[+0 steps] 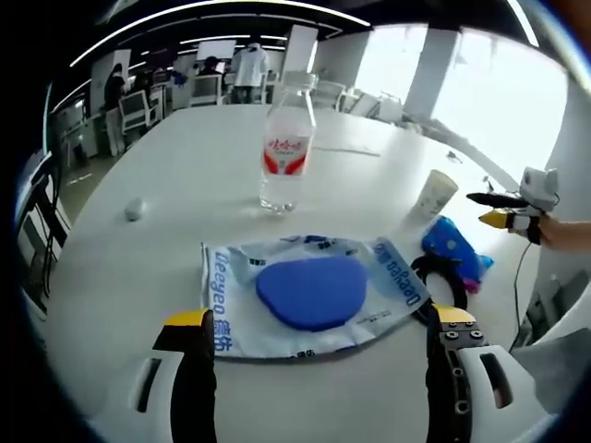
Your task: Arrange the tabletop items into an orderly group along one side of the table until the central work area is clear of visible clutter.
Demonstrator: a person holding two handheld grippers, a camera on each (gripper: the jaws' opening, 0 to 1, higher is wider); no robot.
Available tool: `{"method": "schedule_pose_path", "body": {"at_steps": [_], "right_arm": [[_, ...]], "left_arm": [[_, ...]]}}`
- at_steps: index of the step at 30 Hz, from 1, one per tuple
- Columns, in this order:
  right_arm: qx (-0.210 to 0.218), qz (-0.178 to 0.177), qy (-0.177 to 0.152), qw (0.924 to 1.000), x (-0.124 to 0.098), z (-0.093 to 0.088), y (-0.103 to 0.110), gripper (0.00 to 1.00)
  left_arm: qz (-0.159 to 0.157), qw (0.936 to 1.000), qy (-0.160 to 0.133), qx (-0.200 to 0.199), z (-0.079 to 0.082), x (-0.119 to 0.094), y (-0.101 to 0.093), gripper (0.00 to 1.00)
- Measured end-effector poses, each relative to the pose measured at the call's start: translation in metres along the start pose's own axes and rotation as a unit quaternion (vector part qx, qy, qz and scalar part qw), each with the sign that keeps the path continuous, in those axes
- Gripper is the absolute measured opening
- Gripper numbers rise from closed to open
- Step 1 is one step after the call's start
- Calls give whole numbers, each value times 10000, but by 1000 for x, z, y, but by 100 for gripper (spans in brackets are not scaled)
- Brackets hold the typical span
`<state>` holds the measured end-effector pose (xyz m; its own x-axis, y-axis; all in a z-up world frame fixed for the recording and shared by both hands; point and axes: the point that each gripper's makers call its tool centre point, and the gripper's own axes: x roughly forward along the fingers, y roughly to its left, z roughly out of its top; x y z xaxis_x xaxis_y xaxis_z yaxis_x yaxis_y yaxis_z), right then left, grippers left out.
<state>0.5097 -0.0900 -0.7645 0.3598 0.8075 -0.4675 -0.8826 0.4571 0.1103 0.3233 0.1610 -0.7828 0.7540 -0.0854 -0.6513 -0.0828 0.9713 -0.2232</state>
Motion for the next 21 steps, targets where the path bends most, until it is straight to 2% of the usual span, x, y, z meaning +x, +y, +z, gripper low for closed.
{"method": "schedule_pose_path", "body": {"at_steps": [10,21], "right_arm": [[-89,-21,-50,9999,7,11,-23,69],[-118,80,-156,9998,19,19,-31,69]], "left_arm": [[-84,9999,75,-16,-7,-4,-10,91],[-36,9999,73,-125,-8,-4,-9,90]]}}
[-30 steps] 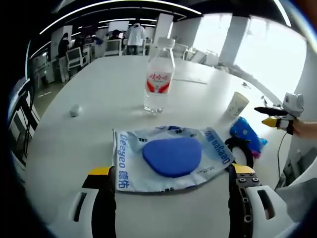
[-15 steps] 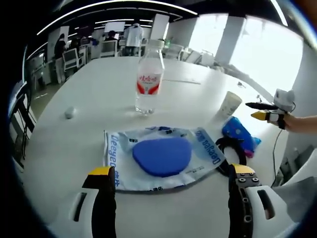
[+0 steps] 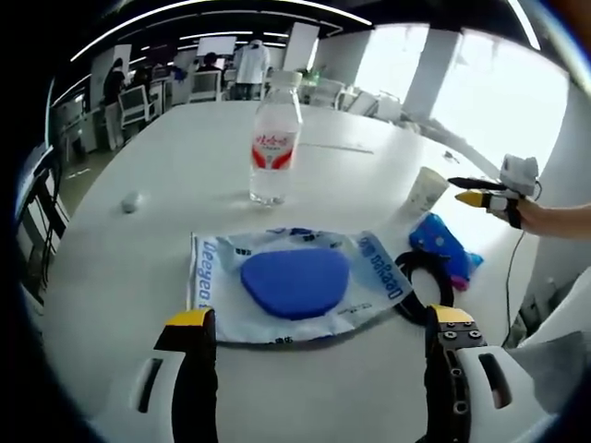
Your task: Arrange the tabletop items into an orderly group along one side of the table until the central work area is clear of visible clutter.
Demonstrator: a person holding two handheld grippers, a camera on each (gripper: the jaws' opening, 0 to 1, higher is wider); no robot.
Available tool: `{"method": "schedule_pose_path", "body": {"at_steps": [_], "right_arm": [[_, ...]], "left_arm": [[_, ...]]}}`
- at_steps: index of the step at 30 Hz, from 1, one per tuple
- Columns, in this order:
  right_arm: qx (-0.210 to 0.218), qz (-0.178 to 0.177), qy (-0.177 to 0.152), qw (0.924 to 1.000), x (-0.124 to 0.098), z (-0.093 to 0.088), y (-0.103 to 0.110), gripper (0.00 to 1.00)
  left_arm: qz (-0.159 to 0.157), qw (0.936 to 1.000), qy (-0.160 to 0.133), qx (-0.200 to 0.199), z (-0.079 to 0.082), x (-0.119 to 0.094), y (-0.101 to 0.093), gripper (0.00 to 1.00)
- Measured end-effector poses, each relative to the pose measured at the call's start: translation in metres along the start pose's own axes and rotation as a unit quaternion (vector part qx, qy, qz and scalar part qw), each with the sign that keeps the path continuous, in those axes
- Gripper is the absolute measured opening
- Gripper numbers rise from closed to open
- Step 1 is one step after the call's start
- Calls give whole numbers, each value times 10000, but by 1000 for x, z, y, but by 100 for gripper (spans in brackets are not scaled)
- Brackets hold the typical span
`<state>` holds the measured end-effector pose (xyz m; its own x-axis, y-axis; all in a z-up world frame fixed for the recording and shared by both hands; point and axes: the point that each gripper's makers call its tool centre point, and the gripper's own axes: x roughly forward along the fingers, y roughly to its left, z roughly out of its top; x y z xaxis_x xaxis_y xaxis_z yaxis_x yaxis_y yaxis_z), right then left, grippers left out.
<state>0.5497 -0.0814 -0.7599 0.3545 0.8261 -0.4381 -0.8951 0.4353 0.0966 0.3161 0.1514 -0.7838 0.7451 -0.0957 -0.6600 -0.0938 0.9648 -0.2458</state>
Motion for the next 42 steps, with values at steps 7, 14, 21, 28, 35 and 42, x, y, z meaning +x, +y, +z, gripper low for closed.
{"method": "schedule_pose_path", "body": {"at_steps": [7,14,21,28,35,42], "right_arm": [[-38,101,-24,9999,6,3,-6,68],[-198,382,-2,9991,19,5,-5,67],[-391,650,59,9971,32,2,-2,64],[-541,684,151,9961,36,-4,-2,53],[-625,703,105,9955,38,-6,-3,39],[-637,752,-40,9951,38,1,3,37]], "left_arm": [[28,10000,35,-63,-4,1,-5,89],[75,9999,12,-133,-6,-1,-9,89],[174,9997,27,-164,-8,-7,-7,88],[244,9995,90,-191,-14,-11,-5,88],[229,9994,121,-244,-18,-12,-7,87],[244,9993,82,-272,-16,-12,-8,87]]}}
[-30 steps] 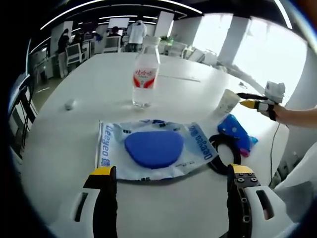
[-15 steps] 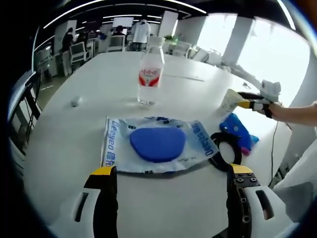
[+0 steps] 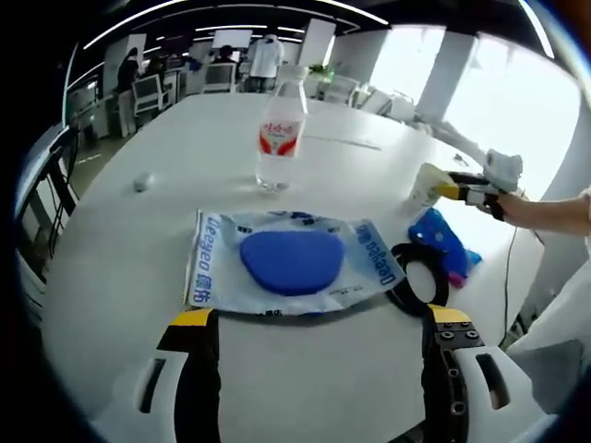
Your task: Arrange the tabletop items into an orderly group along one side of the table until the central work area is clear of visible clutter.
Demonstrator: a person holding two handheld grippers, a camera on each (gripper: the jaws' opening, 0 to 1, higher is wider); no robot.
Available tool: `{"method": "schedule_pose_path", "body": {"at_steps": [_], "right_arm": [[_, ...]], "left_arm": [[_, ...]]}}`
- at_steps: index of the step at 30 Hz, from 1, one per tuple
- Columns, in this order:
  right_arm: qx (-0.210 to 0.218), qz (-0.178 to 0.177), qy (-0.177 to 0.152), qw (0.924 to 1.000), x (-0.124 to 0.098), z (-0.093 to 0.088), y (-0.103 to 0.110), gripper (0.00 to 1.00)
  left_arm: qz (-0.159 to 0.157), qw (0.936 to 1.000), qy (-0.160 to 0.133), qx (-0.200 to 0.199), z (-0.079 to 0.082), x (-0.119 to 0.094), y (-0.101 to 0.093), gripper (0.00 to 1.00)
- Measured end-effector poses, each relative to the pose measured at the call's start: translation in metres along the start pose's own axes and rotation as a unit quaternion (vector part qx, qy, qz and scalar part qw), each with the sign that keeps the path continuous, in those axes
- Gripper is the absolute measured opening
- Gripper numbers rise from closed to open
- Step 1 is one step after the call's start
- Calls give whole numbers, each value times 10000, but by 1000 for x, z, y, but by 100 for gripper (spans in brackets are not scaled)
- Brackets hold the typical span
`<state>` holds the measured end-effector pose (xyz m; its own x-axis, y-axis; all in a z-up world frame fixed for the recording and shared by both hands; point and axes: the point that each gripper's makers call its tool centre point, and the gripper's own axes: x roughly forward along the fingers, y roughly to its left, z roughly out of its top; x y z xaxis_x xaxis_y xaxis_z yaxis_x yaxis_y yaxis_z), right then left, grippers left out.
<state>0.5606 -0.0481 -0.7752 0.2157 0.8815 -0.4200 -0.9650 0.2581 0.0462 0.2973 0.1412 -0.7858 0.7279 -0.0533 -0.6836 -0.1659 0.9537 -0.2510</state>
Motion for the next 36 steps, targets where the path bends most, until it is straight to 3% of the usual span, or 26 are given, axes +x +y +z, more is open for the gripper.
{"method": "schedule_pose_path", "body": {"at_steps": [5,17,25,36], "right_arm": [[-34,82,-164,9998,7,15,7,36],[-112,282,-253,9992,27,31,25,37],[-227,475,-322,9981,44,43,38,37],[-415,786,-414,9952,69,61,58,37]], "left_arm": [[-10,10000,-25,-44,-2,-2,-3,88],[-21,9997,-209,-123,-2,-13,-2,89],[-46,9998,-177,24,-8,-20,-3,89],[-39,9990,-436,-81,3,-29,-5,89]]}}
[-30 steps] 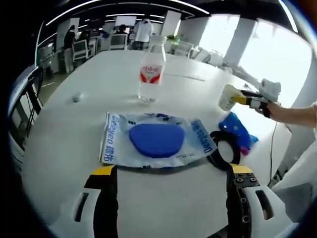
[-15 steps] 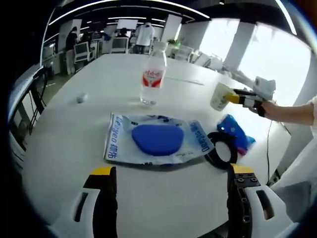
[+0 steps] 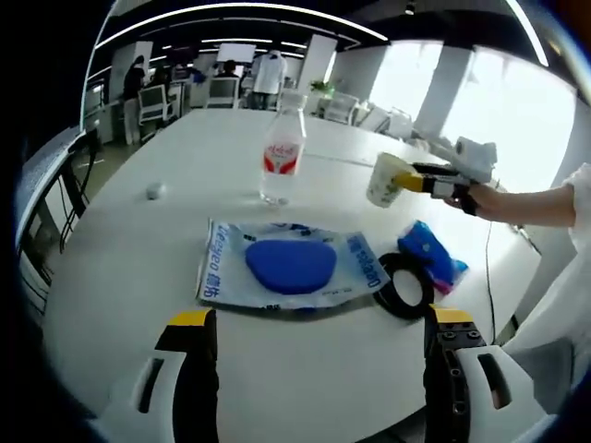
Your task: Arrange the tabletop items into an orderly group along one side of the table until the central work area is clear of visible clutter.
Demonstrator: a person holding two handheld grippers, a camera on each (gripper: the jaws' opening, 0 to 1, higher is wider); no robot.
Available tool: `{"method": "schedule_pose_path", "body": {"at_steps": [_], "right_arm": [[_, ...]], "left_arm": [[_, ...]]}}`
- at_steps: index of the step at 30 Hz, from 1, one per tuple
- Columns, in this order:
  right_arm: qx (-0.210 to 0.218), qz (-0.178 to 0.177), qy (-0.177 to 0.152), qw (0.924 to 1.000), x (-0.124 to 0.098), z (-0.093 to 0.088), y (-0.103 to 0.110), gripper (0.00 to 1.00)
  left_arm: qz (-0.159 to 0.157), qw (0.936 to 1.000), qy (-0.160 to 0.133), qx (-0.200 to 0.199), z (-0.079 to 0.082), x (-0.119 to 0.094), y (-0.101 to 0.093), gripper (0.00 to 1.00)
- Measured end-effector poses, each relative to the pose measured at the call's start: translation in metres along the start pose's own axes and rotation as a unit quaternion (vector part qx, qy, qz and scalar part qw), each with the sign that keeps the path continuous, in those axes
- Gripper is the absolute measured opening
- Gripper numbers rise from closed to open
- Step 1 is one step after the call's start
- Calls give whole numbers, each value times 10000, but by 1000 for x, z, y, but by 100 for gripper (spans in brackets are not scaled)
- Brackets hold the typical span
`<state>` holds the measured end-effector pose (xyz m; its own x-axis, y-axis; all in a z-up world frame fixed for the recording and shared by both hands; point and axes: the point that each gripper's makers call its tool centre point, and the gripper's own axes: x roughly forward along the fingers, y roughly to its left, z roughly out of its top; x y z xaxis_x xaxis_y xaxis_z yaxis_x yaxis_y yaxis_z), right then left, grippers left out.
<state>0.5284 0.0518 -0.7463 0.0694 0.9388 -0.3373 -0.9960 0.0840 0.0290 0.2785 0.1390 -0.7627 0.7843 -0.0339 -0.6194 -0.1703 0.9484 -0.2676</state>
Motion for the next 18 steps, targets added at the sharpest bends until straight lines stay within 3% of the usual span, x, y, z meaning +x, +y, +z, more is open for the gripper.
{"method": "schedule_pose_path", "body": {"at_steps": [18], "right_arm": [[-184,418,-11,9990,52,11,16,37]], "left_arm": [[15,9995,-184,-239,-8,-22,-7,89]]}}
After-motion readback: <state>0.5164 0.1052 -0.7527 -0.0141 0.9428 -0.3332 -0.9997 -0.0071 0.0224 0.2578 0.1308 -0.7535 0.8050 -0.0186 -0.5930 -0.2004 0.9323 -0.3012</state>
